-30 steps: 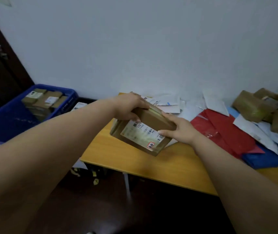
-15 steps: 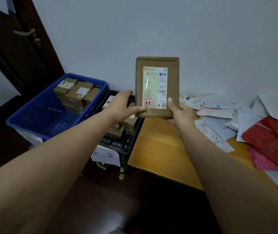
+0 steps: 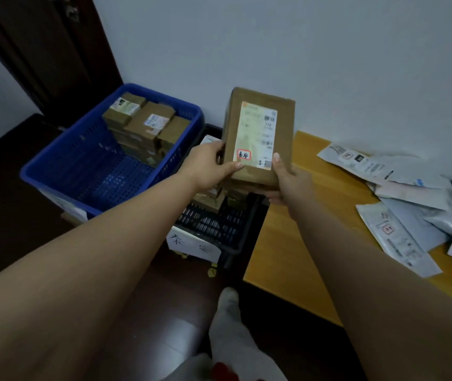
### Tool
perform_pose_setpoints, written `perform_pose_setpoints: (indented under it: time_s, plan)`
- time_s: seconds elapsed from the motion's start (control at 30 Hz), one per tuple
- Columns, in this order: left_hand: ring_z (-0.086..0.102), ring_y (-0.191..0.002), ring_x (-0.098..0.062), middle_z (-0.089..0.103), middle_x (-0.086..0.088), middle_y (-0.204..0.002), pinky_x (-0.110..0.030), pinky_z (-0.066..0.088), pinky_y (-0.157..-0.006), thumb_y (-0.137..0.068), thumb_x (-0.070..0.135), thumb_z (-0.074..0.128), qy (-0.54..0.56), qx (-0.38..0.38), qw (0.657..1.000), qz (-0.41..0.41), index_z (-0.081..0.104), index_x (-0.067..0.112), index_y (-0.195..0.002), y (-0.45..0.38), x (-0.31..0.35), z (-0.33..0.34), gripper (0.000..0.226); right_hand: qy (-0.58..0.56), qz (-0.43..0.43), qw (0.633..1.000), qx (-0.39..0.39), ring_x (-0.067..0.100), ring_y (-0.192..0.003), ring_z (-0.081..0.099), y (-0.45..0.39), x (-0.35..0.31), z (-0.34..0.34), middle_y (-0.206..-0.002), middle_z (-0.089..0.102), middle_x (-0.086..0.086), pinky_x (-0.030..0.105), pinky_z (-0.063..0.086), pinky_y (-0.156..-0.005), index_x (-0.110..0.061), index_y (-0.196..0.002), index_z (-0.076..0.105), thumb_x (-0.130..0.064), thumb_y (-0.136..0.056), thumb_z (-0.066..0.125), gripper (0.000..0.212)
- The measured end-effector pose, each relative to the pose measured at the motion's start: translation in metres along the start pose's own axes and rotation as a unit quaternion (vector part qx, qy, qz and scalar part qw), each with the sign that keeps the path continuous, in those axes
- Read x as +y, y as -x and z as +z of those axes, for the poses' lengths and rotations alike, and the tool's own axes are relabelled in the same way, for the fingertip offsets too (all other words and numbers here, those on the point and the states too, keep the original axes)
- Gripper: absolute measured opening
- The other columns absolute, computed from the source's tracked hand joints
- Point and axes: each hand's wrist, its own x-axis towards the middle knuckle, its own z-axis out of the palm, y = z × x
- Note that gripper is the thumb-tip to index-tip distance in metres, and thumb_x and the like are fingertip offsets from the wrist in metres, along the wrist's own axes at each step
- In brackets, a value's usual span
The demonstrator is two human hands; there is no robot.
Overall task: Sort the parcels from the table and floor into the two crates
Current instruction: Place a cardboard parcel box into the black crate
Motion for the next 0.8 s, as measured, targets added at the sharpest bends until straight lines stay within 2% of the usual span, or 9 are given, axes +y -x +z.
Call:
perform_pose_setpoints:
  time_s: [0.1, 0.17, 0.23, 0.37, 0.5, 0.6, 0.67, 0.73, 0.8]
  plan:
    - [0.060, -0.096, -0.021, 0.066, -0.005, -0.106, -0.030, 0.050, -0.073, -0.092, 0.046, 0.059, -0.090, -0.065, 0.990, -0.091, 0.062, 0.008, -0.119, -0.030, -0.032, -0.006, 0.046, 0.103, 0.106, 0.986, -0.081, 0.037, -0.071, 0.072, -0.034, 0.002, 0.033, -0.124, 0.059, 0.017, 0.044, 0.061, -0.062, -0.009, -0.128, 0.050, -0.062, -0.087, 0.056, 0.067]
    - [0.052, -0.071, -0.020, 0.056, -0.004, -0.080, -0.028, 0.039, -0.055, -0.095, 0.049, 0.052, -0.137, -0.097, 0.974, -0.149, 0.058, 0.006, -0.086, -0.041, -0.053, -0.006, 0.044, 0.155, 0.161, 0.965, -0.139, 0.039, -0.070, 0.072, -0.047, 0.005, 0.051, -0.138, 0.047, 0.022, 0.046, 0.061, -0.063, -0.005, -0.141, 0.036, -0.061, -0.089, 0.053, 0.078]
    - [0.049, -0.065, -0.021, 0.051, -0.006, -0.073, -0.031, 0.037, -0.053, -0.097, 0.051, 0.047, -0.149, -0.121, 0.960, -0.206, 0.049, 0.012, -0.071, -0.060, -0.074, -0.007, 0.047, 0.179, 0.201, 0.944, -0.190, 0.036, -0.069, 0.072, -0.066, 0.007, 0.069, -0.152, 0.031, 0.022, 0.043, 0.061, -0.062, -0.009, -0.150, 0.023, -0.061, -0.091, 0.050, 0.083]
    - [0.058, -0.075, -0.025, 0.058, -0.008, -0.081, -0.030, 0.044, -0.057, -0.098, 0.051, 0.044, -0.139, -0.159, 0.943, -0.259, 0.056, 0.010, -0.085, -0.093, -0.107, -0.004, 0.045, 0.199, 0.235, 0.921, -0.238, 0.030, -0.068, 0.073, -0.100, 0.014, 0.094, -0.158, 0.021, 0.019, 0.038, 0.061, -0.062, -0.016, -0.154, 0.015, -0.062, -0.092, 0.046, 0.083]
    - [0.060, -0.100, -0.032, 0.063, -0.019, -0.111, -0.033, 0.051, -0.082, -0.099, 0.049, 0.043, -0.111, -0.189, 0.937, -0.273, 0.062, 0.003, -0.114, -0.117, -0.130, 0.012, 0.052, 0.232, 0.278, 0.905, -0.224, 0.027, -0.064, 0.073, -0.128, 0.034, 0.105, -0.156, 0.026, 0.014, 0.034, 0.060, -0.058, -0.019, -0.151, 0.020, -0.065, -0.091, 0.045, 0.080]
    - [0.056, -0.112, -0.033, 0.057, -0.018, -0.129, -0.032, 0.044, -0.082, -0.100, 0.046, 0.043, -0.097, -0.217, 0.933, -0.271, 0.052, 0.000, -0.131, -0.133, -0.147, 0.027, 0.057, 0.240, 0.294, 0.904, -0.199, 0.028, -0.062, 0.073, -0.145, 0.056, 0.109, -0.123, 0.054, 0.012, 0.039, 0.061, -0.062, -0.015, -0.135, 0.037, -0.067, -0.089, 0.046, 0.070]
    - [0.055, -0.116, -0.032, 0.055, -0.015, -0.133, -0.030, 0.043, -0.082, -0.100, 0.044, 0.046, -0.081, -0.229, 0.936, -0.256, 0.049, 0.004, -0.136, -0.146, -0.158, 0.036, 0.054, 0.227, 0.286, 0.916, -0.168, 0.030, -0.065, 0.072, -0.154, 0.071, 0.112, -0.099, 0.059, 0.009, 0.040, 0.061, -0.066, -0.015, -0.116, 0.044, -0.067, -0.087, 0.048, 0.060]
    - [0.056, -0.116, -0.029, 0.057, -0.012, -0.132, -0.032, 0.048, -0.092, -0.099, 0.042, 0.049, -0.048, -0.223, 0.947, -0.226, 0.048, 0.010, -0.138, -0.162, -0.169, 0.044, 0.050, 0.206, 0.272, 0.931, -0.130, 0.031, -0.076, 0.071, -0.164, 0.084, 0.115, -0.096, 0.058, 0.006, 0.039, 0.060, -0.064, -0.019, -0.110, 0.043, -0.068, -0.086, 0.050, 0.055]
    - [0.054, -0.121, -0.026, 0.057, -0.008, -0.135, -0.038, 0.046, -0.102, -0.098, 0.039, 0.051, -0.014, -0.223, 0.954, -0.201, 0.046, 0.015, -0.142, -0.181, -0.180, 0.050, 0.050, 0.169, 0.258, 0.947, -0.086, 0.031, -0.088, 0.068, -0.175, 0.094, 0.121, -0.106, 0.059, 0.007, 0.036, 0.058, -0.060, -0.022, -0.112, 0.044, -0.067, -0.083, 0.056, 0.055]
